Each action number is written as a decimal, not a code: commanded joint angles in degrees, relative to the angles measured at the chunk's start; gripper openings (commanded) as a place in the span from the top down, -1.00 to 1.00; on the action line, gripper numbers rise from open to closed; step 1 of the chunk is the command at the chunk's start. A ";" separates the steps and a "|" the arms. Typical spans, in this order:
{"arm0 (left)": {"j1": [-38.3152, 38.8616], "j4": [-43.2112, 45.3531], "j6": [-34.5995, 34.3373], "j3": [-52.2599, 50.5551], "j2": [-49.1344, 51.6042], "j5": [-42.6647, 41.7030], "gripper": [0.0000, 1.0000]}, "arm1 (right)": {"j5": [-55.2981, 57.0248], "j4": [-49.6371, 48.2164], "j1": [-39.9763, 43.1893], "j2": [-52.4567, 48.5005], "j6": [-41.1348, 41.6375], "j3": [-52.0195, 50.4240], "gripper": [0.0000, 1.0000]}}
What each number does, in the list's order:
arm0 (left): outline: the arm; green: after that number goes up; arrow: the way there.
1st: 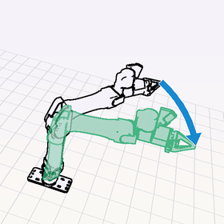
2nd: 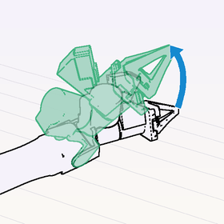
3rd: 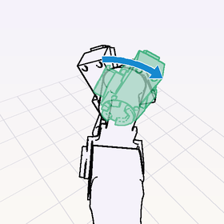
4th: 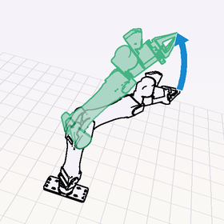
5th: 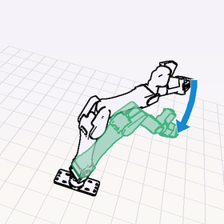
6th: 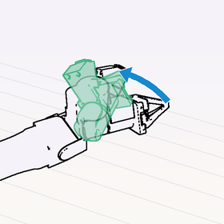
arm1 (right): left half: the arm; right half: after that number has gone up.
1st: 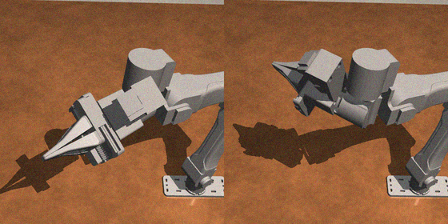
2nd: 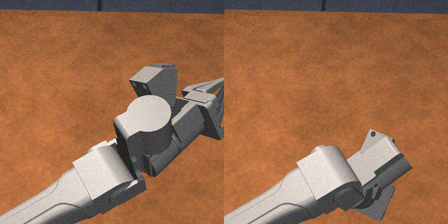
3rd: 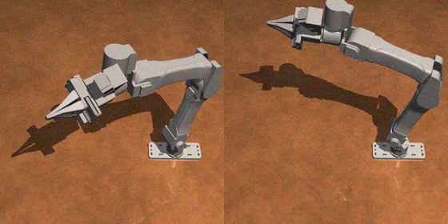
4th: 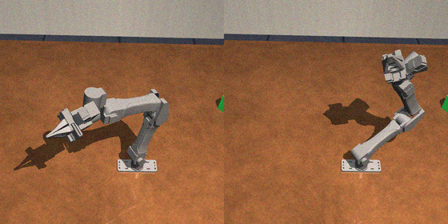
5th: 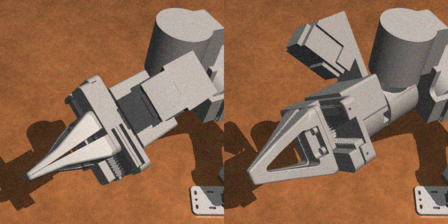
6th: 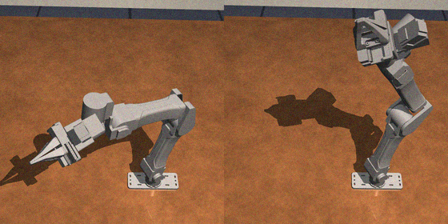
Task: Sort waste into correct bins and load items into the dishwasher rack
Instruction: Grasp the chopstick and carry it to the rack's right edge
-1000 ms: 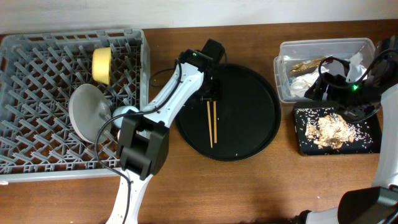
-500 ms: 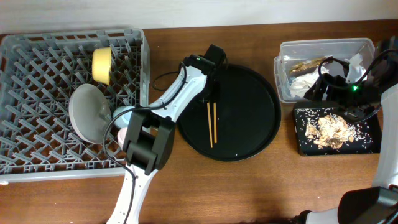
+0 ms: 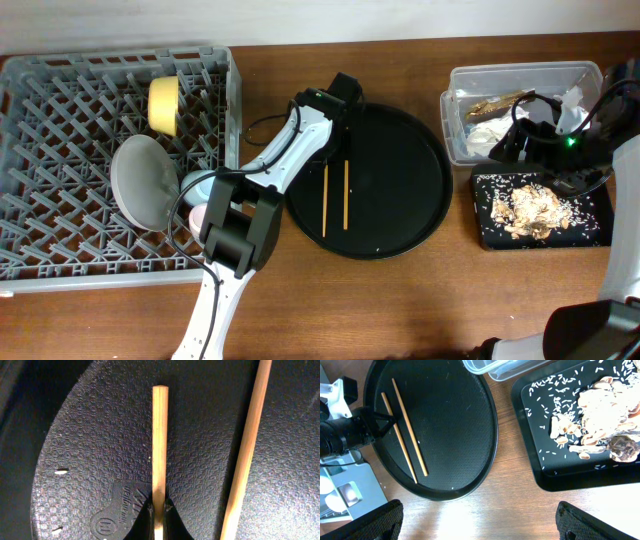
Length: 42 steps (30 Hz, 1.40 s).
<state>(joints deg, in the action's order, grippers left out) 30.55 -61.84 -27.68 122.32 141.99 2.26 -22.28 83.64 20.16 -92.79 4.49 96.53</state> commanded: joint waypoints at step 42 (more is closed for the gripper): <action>-22.36 4.59 24.74 20.57 -2.19 18.49 0.13 | 3.93 0.63 0.07 0.28 -0.24 -0.11 -0.97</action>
<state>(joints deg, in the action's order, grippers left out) 8.27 -57.65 -3.77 144.33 140.79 21.21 -19.29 84.03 20.16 -92.79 4.49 96.53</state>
